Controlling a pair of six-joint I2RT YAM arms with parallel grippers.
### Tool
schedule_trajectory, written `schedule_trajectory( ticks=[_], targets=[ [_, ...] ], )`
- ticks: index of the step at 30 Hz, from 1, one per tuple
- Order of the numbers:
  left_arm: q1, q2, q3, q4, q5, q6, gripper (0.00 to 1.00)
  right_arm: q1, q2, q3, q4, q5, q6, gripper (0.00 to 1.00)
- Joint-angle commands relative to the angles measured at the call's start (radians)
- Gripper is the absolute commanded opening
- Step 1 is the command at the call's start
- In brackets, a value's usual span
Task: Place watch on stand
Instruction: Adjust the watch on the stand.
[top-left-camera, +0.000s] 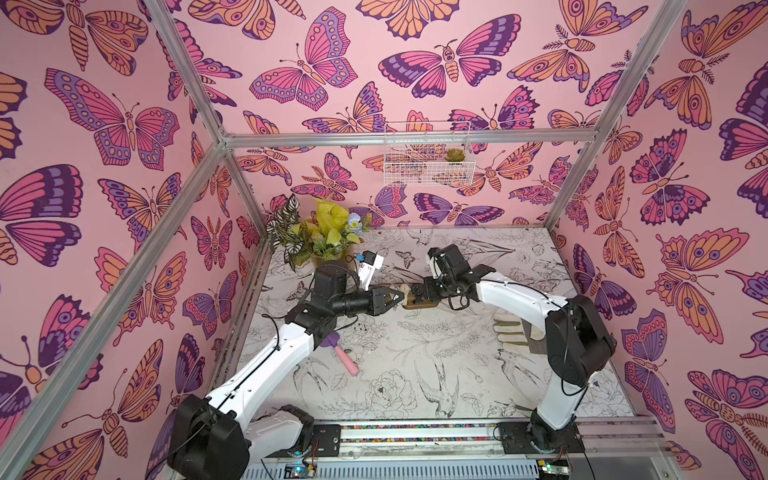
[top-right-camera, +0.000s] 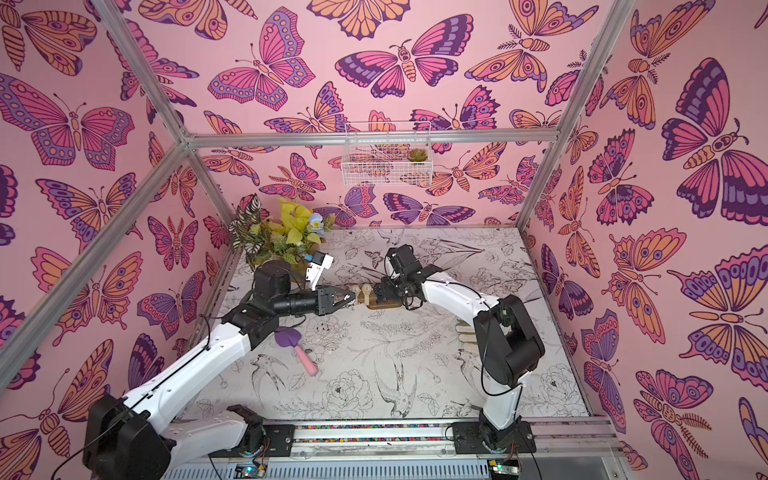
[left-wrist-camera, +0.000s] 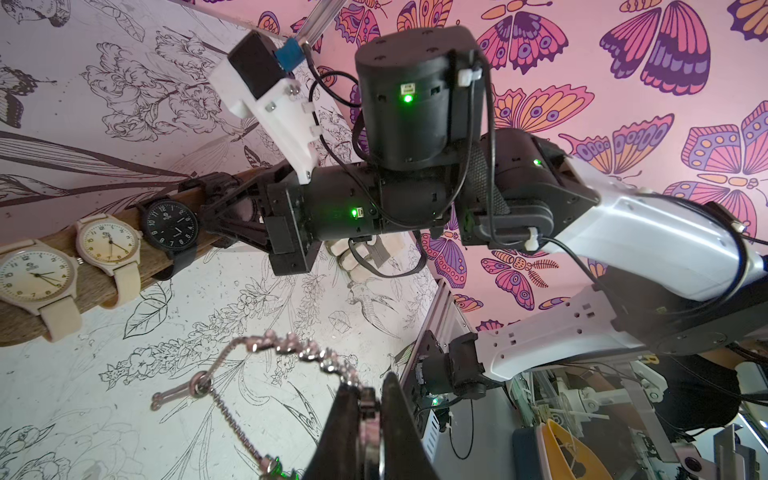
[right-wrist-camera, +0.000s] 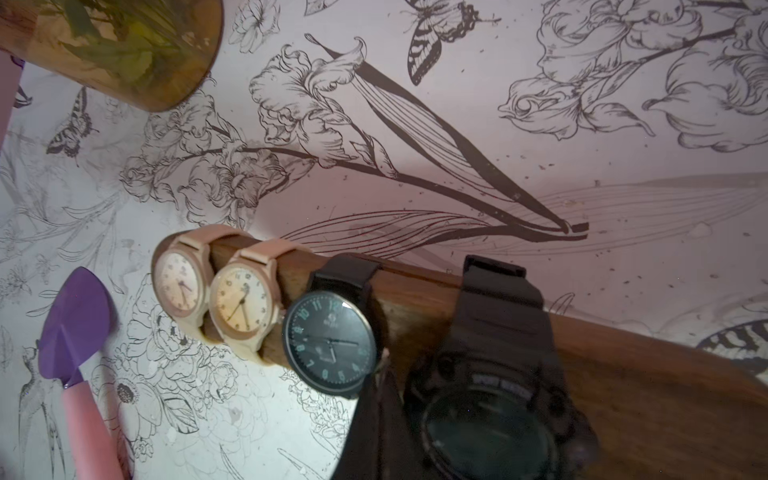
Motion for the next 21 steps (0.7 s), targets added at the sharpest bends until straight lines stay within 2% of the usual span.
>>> schedule_trajectory(
  ticks=[1,9,15,20,21],
  targets=[
    [0.009,0.004,0.013,0.001,0.023,0.02,0.0,0.001,0.018,0.04,-0.029,0.041,-0.019,0.0],
    [0.012,0.013,0.012,0.003,0.025,0.022,0.0,0.003,-0.051,0.007,0.011,-0.049,-0.016,0.0],
    [0.013,0.024,0.01,0.02,0.031,0.011,0.0,-0.004,-0.174,-0.064,0.006,0.034,-0.023,0.0],
    [0.013,0.053,0.035,0.026,0.038,-0.01,0.0,-0.006,-0.32,-0.146,0.046,-0.032,-0.065,0.0],
    [0.012,0.062,0.043,0.029,0.043,-0.015,0.0,-0.008,-0.36,-0.171,0.062,-0.059,-0.071,0.02]
  ],
)
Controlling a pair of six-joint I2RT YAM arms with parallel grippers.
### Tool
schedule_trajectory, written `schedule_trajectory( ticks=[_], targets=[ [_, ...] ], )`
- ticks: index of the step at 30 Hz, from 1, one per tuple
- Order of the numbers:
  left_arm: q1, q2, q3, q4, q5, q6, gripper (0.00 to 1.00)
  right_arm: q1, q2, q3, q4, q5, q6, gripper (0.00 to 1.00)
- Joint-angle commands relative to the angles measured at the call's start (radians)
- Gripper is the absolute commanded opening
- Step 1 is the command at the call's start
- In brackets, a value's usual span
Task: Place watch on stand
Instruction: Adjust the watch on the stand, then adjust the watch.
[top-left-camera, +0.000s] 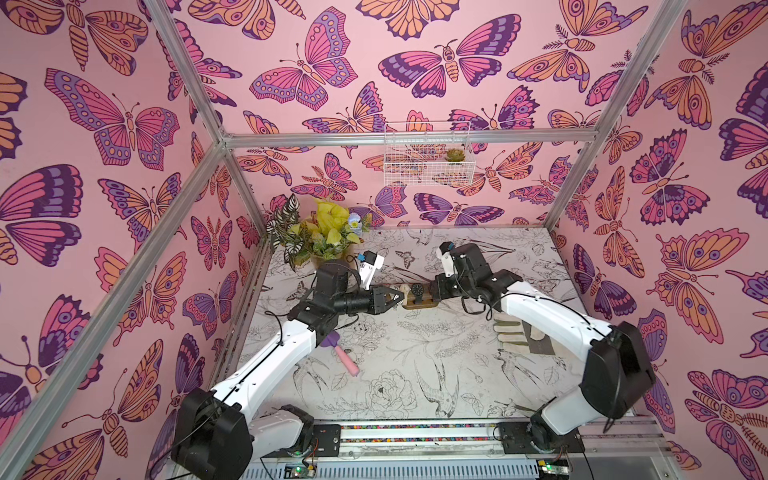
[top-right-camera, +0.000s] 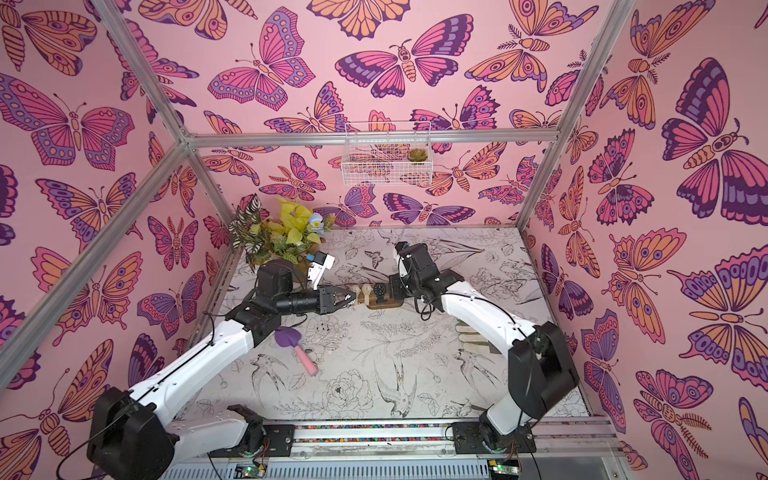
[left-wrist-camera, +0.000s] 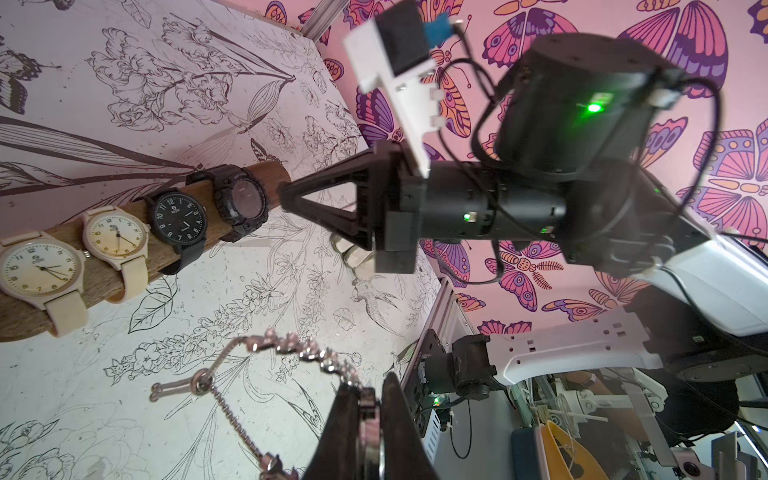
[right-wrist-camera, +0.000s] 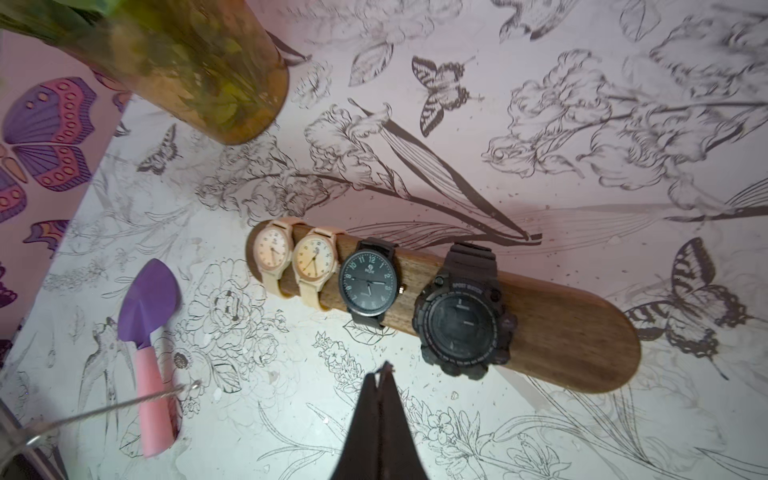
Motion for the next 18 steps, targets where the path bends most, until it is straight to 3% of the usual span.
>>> schedule_trajectory(
  ticks=[1,5,8,14,18],
  targets=[
    [0.007,0.028,0.04,0.027,0.039,-0.014,0.0,-0.01,-0.111,-0.063,0.052,-0.08,-0.036,0.04],
    [-0.003,0.079,0.061,0.035,0.056,-0.031,0.0,-0.052,-0.27,-0.21,0.242,-0.327,0.036,0.16],
    [-0.024,0.088,0.072,0.041,0.055,-0.039,0.0,-0.054,-0.336,-0.267,0.329,-0.443,0.073,0.27],
    [-0.071,0.095,0.09,0.085,0.038,-0.076,0.0,-0.053,-0.298,-0.265,0.435,-0.692,0.168,0.37],
    [-0.09,0.086,0.09,0.142,0.023,-0.119,0.0,-0.038,-0.261,-0.288,0.518,-0.73,0.238,0.4]
  ],
)
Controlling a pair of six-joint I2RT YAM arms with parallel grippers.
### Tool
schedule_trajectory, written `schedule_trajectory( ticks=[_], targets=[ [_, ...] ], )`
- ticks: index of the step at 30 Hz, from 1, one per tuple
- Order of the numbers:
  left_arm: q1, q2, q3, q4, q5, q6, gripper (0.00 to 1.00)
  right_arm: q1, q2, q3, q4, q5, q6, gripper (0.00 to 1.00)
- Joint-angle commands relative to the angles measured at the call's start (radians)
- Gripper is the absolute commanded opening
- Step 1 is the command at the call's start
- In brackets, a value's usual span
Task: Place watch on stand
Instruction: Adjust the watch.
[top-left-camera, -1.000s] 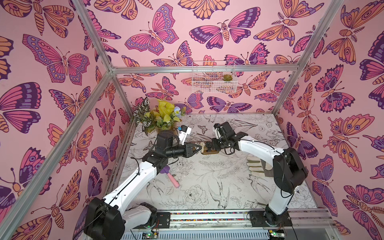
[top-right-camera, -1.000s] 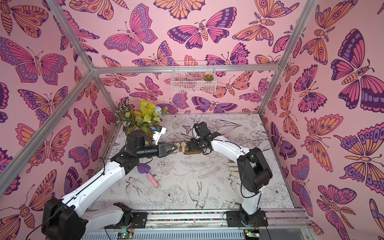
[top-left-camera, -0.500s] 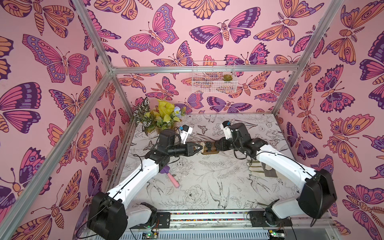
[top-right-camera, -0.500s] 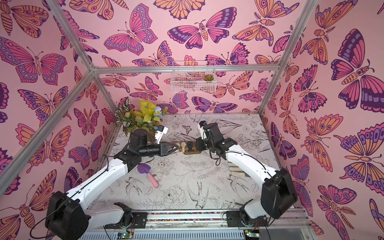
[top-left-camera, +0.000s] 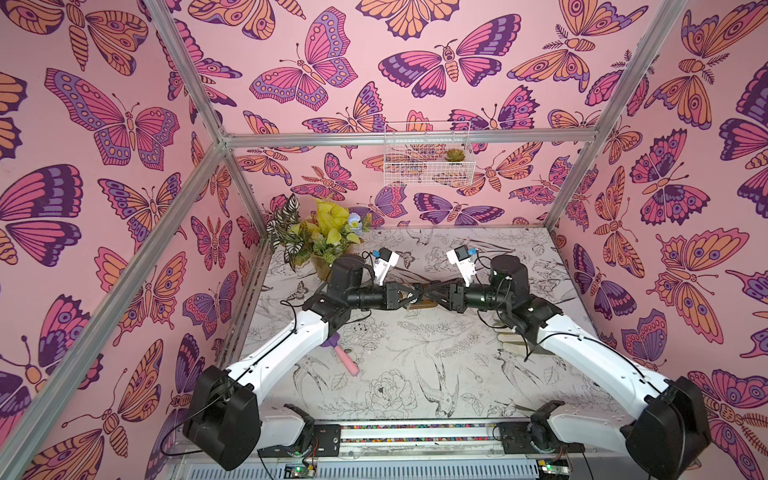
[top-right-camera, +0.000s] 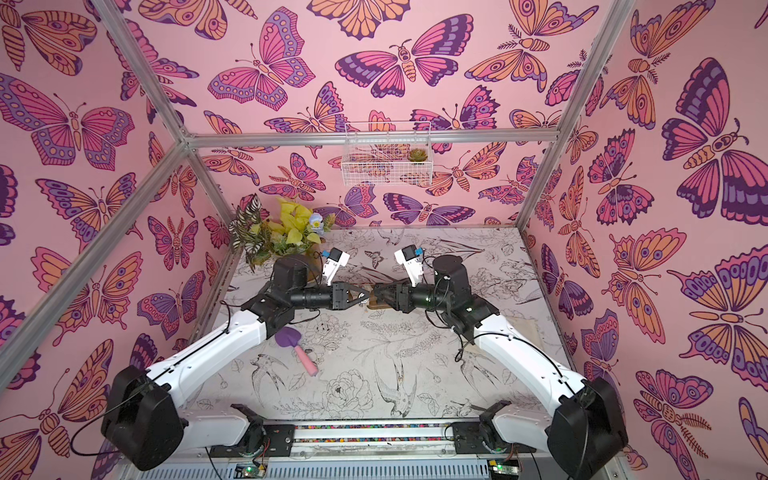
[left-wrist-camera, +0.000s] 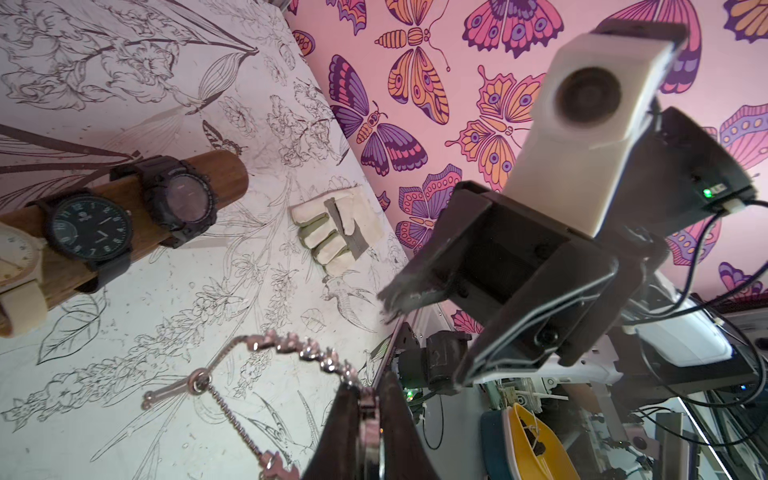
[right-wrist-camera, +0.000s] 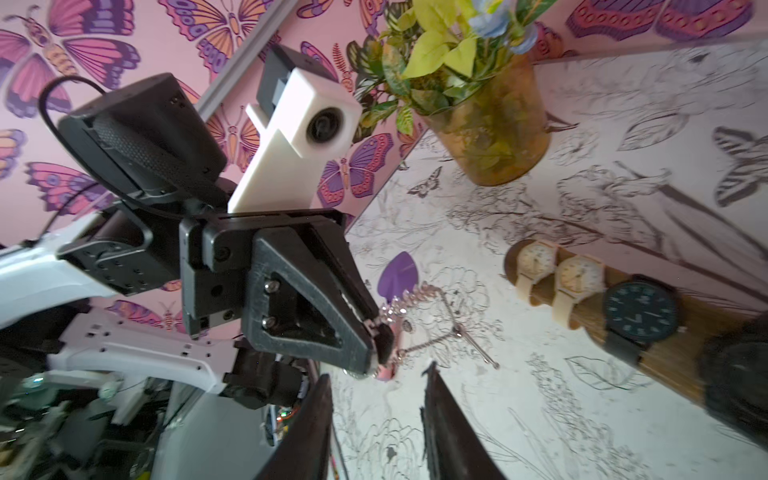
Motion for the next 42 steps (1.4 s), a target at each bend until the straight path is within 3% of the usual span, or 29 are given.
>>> schedule_trajectory(
  ticks=[1,11,21,25,29,34,39,42],
  targets=[
    [-0.013,-0.015,0.017,0.088,-0.008,-0.044,0.0,0.015,0.025,-0.018,0.102,-0.108,0.075,0.41],
    [-0.032,-0.011,-0.043,0.295,-0.023,-0.176,0.0,0.032,0.02,-0.036,0.157,-0.131,0.103,0.44],
    [-0.052,0.004,-0.038,0.315,-0.025,-0.196,0.0,0.034,0.024,-0.025,0.179,-0.097,0.093,0.44],
    [-0.057,0.017,-0.043,0.331,-0.021,-0.206,0.0,0.034,0.028,-0.022,0.206,-0.1,0.108,0.35],
    [-0.058,0.032,-0.043,0.354,-0.011,-0.219,0.01,0.034,0.023,-0.024,0.204,-0.1,0.106,0.17],
    [-0.061,0.045,-0.045,0.375,-0.006,-0.232,0.04,0.032,0.018,-0.03,0.18,-0.095,0.095,0.04],
    [-0.061,0.046,-0.049,0.39,-0.002,-0.24,0.16,0.03,0.008,-0.044,0.16,-0.079,0.086,0.0],
    [-0.061,0.048,-0.054,0.4,-0.003,-0.245,0.3,0.025,0.0,-0.05,0.149,-0.08,0.077,0.0]
  ],
)
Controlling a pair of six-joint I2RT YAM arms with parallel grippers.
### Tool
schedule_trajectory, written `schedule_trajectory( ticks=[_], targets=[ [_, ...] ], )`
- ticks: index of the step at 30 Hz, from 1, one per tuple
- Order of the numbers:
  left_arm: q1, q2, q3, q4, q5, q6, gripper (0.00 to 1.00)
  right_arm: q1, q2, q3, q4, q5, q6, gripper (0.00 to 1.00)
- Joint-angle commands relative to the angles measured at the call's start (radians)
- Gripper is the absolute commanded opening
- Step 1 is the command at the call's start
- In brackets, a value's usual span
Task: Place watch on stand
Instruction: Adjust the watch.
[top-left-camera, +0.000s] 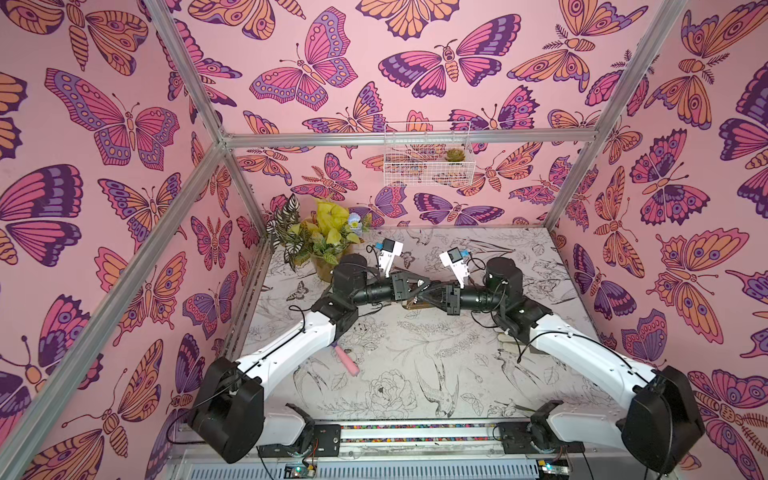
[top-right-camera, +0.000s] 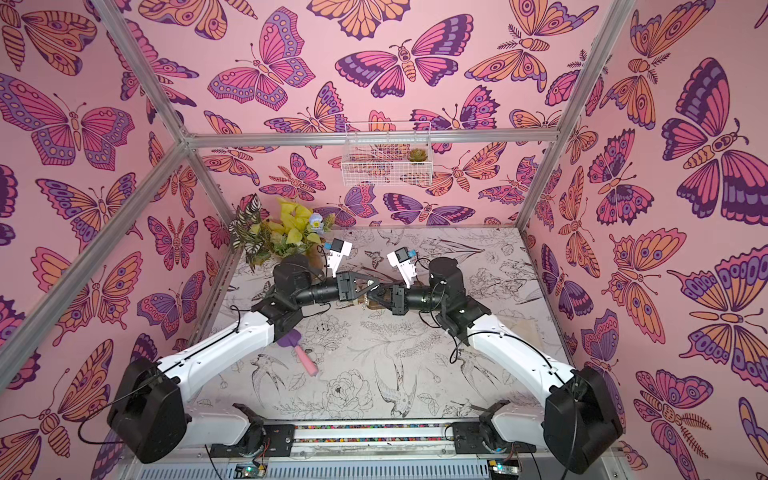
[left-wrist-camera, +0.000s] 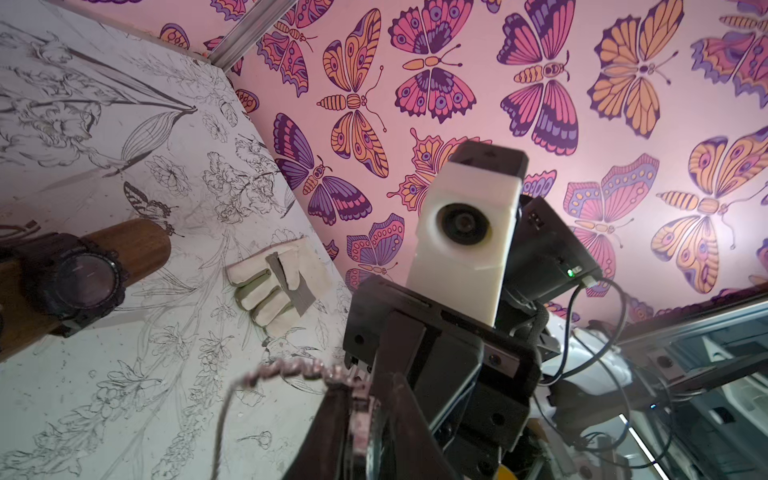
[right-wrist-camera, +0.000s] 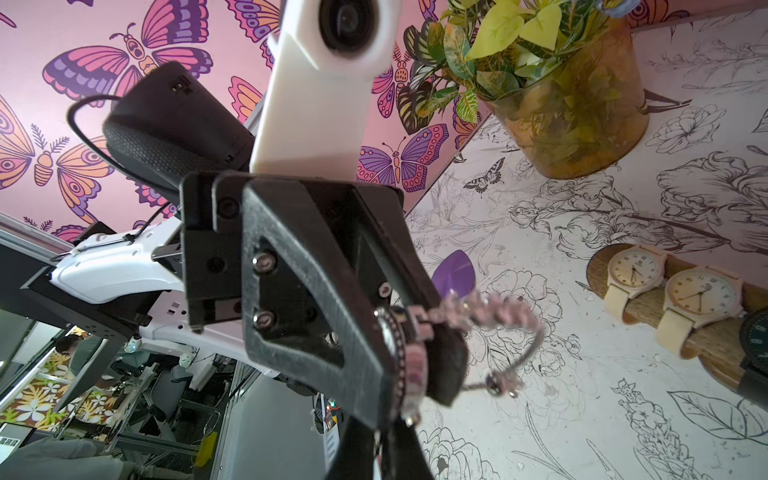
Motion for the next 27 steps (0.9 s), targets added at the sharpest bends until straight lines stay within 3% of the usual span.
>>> schedule_trajectory(
  ticks=[1,6,23,27],
  targets=[
    [-0.007,0.011,-0.019,0.04,0.026,-0.003,0.34,-0.003,-0.029,-0.013,-0.015,0.01,-0.031,0.0],
    [-0.005,0.019,-0.021,0.057,0.027,-0.009,0.41,-0.004,-0.031,-0.014,-0.047,-0.026,-0.047,0.0],
    [0.019,0.022,-0.01,0.08,0.036,-0.023,0.36,-0.004,-0.017,-0.022,-0.19,-0.133,-0.143,0.0],
    [0.019,0.023,-0.001,0.08,0.042,-0.022,0.16,-0.004,-0.018,-0.027,-0.207,-0.132,-0.157,0.0]
  ],
)
